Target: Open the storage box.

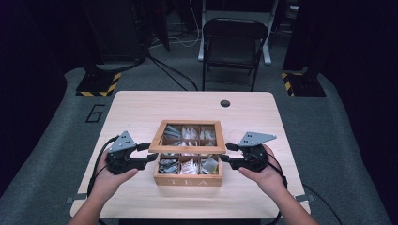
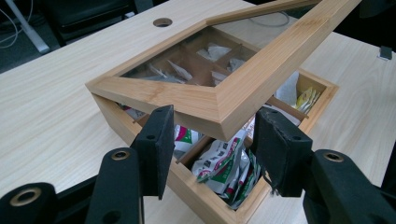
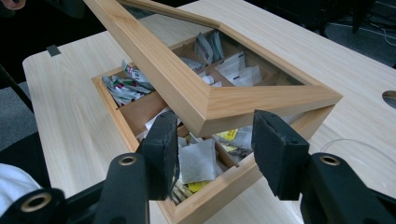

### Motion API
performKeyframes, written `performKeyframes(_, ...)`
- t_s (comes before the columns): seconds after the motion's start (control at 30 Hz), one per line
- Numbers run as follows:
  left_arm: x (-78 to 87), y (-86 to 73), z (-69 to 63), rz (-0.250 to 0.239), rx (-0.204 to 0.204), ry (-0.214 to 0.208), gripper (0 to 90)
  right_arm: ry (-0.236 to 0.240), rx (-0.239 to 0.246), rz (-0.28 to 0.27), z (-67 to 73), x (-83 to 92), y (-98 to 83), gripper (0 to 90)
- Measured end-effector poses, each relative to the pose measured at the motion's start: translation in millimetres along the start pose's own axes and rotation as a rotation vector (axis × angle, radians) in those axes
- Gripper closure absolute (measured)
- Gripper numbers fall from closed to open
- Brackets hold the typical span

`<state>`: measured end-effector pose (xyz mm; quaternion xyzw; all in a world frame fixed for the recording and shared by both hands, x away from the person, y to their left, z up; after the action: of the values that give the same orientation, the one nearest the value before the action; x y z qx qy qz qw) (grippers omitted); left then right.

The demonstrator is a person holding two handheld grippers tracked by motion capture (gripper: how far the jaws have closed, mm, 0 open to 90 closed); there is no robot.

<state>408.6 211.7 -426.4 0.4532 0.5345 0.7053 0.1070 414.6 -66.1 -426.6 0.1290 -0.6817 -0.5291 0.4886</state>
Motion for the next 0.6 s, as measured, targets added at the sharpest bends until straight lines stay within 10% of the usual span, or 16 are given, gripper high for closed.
performKeyframes(0.6, 3.4, 22.0, 10.4, -0.015, -0.033, 0.021, 52.3, 0.008, 0.014, -0.016, -8.6, 3.6, 22.6, 53.4)
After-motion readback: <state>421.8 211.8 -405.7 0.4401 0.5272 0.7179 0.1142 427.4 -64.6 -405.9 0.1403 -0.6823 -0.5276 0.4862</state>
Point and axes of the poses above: each handheld gripper's, and its own axes: x roughly backward along the jaws, y roughly out of its top, z roughly to its left, the point moved 9 cm from there along -x, roughly forward along the jaws, and after that the axes turned 1 degree about -x, right-handed, at the moved point
